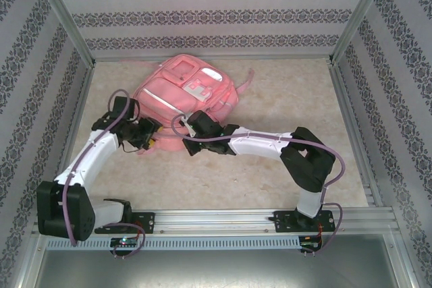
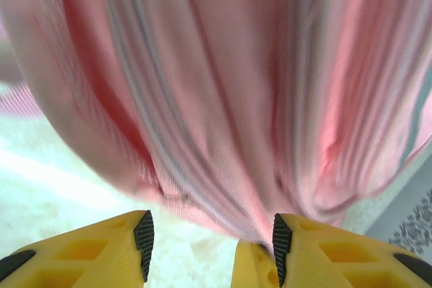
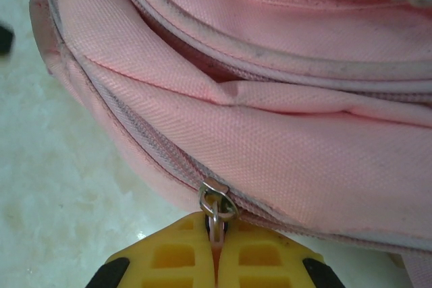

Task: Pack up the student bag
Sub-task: Zip the student bag at the top-center of the table.

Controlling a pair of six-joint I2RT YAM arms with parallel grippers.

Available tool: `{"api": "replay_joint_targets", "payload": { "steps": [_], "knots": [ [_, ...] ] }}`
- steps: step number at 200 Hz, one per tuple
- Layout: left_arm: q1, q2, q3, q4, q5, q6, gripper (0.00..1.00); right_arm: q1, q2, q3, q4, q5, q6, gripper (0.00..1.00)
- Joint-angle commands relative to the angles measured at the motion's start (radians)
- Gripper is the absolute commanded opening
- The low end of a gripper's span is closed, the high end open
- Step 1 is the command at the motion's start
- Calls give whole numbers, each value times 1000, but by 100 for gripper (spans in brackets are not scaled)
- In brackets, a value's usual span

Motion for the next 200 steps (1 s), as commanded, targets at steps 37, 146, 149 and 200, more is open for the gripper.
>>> {"api": "replay_joint_targets", "payload": {
  "steps": [37,146,149,200],
  "knots": [
    [-121,126,46,158,-21,-136,58,0,5,29,46,-25,16,0],
    [-168,105,138,-79,-332,29,0,-118,-71,-84,36,104,-20,0],
    [-162,97,137,-86,-337,35,0,-132,-72,-89,34,112,-23,0],
    [-65,-18,93,-108,-302,91,0,-395,-39,-105,-4,154,-58,0]
  ]
}}
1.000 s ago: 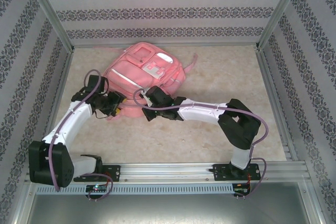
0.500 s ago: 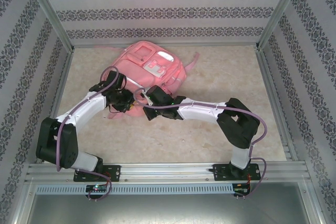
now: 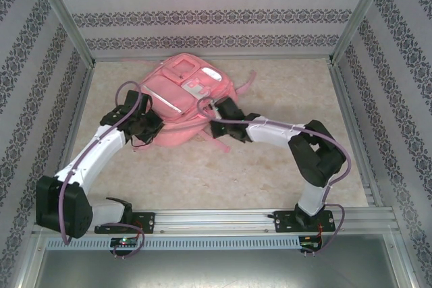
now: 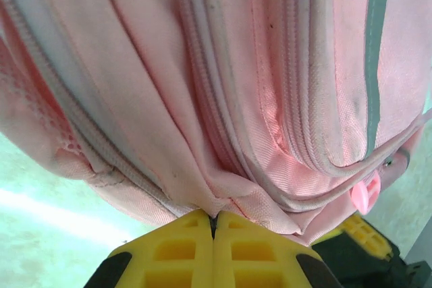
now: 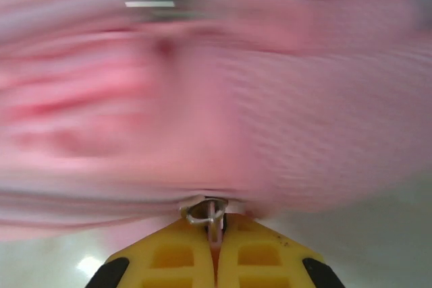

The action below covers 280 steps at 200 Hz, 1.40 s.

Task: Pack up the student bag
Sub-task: Zip the student bag at the top-center of the table, then rotate the student bag at the center of the table.

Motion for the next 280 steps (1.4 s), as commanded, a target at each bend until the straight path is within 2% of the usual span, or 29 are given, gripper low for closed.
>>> {"api": "replay_joint_targets", "payload": {
  "steps": [1,32,59,77,95,108,116,125,154,174,188,206,213,236,258,280],
  "knots": [
    [43,-44,-17,-90,-71,68,0,-114,-4,-1,-22,109,-21,0],
    [18,-6,-3,32,87,95,0,-147,-21,3,-14,96,-31,0],
    [-100,83,74,54,110,124,0,-160,-32,6,-17,113,-32,0],
    [-134,138,139,29,115,149,1,-181,-42,4,-27,128,-34,0],
    [-135,156,178,5,93,174,16,-204,-64,-4,-45,127,-34,14],
    [-131,157,216,-33,47,214,28,-202,-95,-1,-62,95,-59,34],
    [-124,160,243,-62,25,246,31,-188,-118,3,-73,89,-69,46],
    [-101,168,272,-96,9,281,33,-164,-142,12,-88,89,-75,49],
    [18,186,315,-130,40,331,36,-35,-150,80,-115,78,-68,50],
    [78,184,329,-123,43,347,49,62,-80,168,-131,44,-54,50],
    [100,190,344,-131,40,359,59,119,-14,233,-132,7,-39,49],
    [116,196,355,-140,33,367,67,166,85,324,-148,-55,-16,49],
    [119,195,355,-142,32,369,71,172,125,357,-167,-71,-1,49],
    [122,188,342,-139,36,368,74,166,200,376,-205,-56,50,42],
    [124,178,318,-136,32,367,77,128,170,265,-196,-25,88,37],
    [125,171,299,-132,12,365,78,86,85,109,-190,5,105,37]
  ]
}}
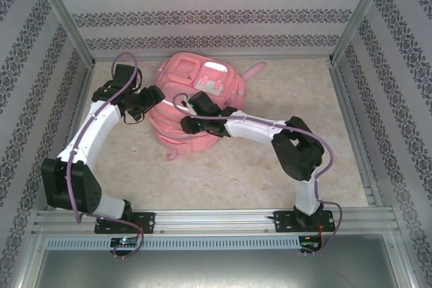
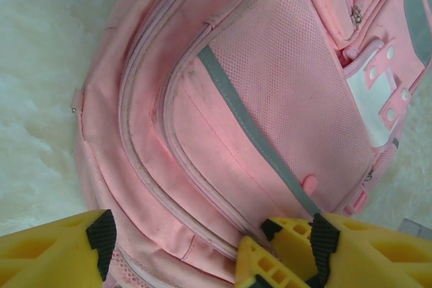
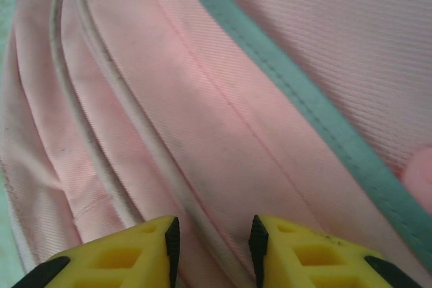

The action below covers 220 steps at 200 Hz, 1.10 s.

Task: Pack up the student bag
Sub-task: Rotate the student bag at the center of the table, then reset both arms

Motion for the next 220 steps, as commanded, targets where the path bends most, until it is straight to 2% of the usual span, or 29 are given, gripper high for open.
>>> {"api": "replay_joint_targets", "payload": {
  "steps": [1,42,71,91,99,129,154,168,192,207,220],
  "knots": [
    [15,-21,-24,-29,-26,18,78,-64,-66,-166,-122,57,55,37],
    [15,-28,-40,-6,-54,18,80,-182,-264,-446,-127,116,65,36],
    [15,-34,-55,25,-68,24,83,-264,-384,-527,-116,105,26,39],
    [15,-36,-58,35,-96,35,92,-268,-444,-500,-123,110,-13,46],
    [15,-43,-58,26,-138,32,100,-268,-467,-485,-123,113,-26,51],
    [15,-144,-124,59,-355,55,100,-285,-592,-472,-94,227,-55,79],
    [13,-278,-287,239,-529,118,100,-343,-695,-505,-48,351,-79,98],
    [11,-348,-431,430,-596,229,100,-396,-734,-537,-6,393,-98,98],
    [4,-414,-619,709,-634,459,100,-493,-790,-618,120,386,-126,98],
    [3,-397,-665,778,-642,555,100,-518,-811,-706,270,399,-220,98],
    [4,-351,-669,780,-669,579,100,-530,-804,-759,340,424,-282,98]
  ]
}}
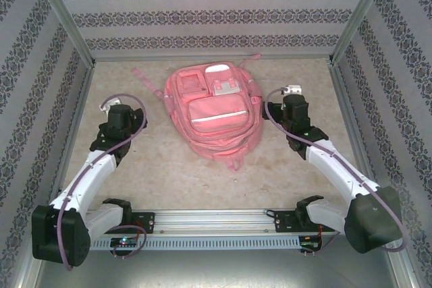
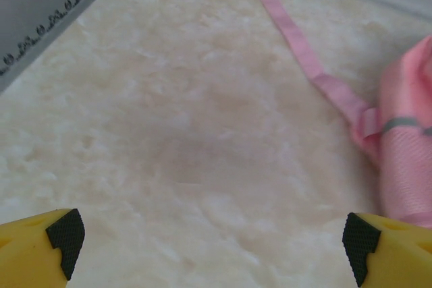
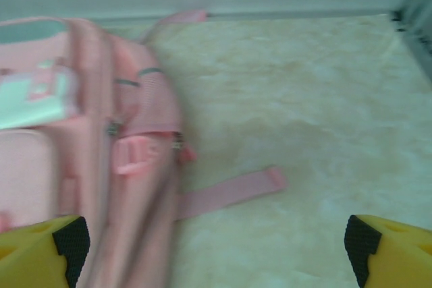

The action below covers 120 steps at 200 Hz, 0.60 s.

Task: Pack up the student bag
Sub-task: Reset both arms

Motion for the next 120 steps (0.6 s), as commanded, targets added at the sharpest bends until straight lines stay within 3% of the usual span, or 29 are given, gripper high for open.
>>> {"api": "replay_joint_targets", "payload": {
  "steps": [1,24,57,74,120],
  "knots": [
    [4,48,-17,211,-94,198,100,-17,-2,-96,187,64,-136,98],
    [3,165,-29,280,-103,230,100,-77,56,-141,240,98,-94,98],
    [3,323,-73,492,-76,269,100,-114,223,-213,501,122,-90,98],
    [3,398,-93,611,-52,288,100,-120,273,-158,474,90,-111,98],
    [11,479,-96,761,30,369,100,-153,236,-210,547,5,-151,98]
  ]
}}
